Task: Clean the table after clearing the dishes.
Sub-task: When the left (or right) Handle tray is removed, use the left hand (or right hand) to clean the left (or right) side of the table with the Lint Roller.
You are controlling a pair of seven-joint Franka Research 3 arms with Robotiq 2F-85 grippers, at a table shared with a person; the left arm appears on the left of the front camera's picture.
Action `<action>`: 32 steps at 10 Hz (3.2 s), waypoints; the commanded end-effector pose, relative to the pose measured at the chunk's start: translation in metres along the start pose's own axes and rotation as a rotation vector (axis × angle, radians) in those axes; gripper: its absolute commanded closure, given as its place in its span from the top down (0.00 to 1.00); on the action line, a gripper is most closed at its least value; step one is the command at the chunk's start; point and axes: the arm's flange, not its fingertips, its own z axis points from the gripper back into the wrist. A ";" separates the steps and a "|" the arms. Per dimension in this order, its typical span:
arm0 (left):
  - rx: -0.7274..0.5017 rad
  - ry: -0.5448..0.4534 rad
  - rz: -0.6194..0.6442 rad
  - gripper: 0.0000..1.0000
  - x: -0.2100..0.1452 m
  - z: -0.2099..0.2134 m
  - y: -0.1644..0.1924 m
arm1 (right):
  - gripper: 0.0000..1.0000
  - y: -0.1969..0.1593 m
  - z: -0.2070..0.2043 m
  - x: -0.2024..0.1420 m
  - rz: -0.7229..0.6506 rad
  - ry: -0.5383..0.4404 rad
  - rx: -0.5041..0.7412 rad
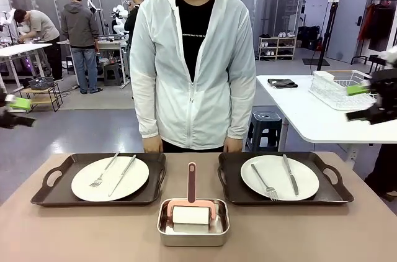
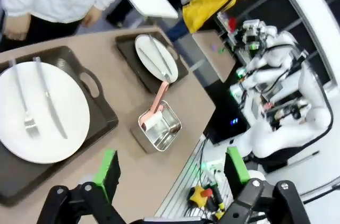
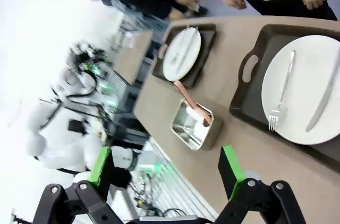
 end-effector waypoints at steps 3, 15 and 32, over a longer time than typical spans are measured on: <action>0.019 -0.233 0.132 1.00 -0.049 0.088 0.033 | 1.00 -0.055 0.081 -0.044 -0.090 -0.179 0.057; 0.186 -0.386 0.277 1.00 -0.102 0.169 0.039 | 1.00 -0.097 0.195 -0.140 -0.281 -0.438 -0.057; 0.186 -0.386 0.277 1.00 -0.102 0.169 0.039 | 1.00 -0.097 0.195 -0.140 -0.281 -0.438 -0.057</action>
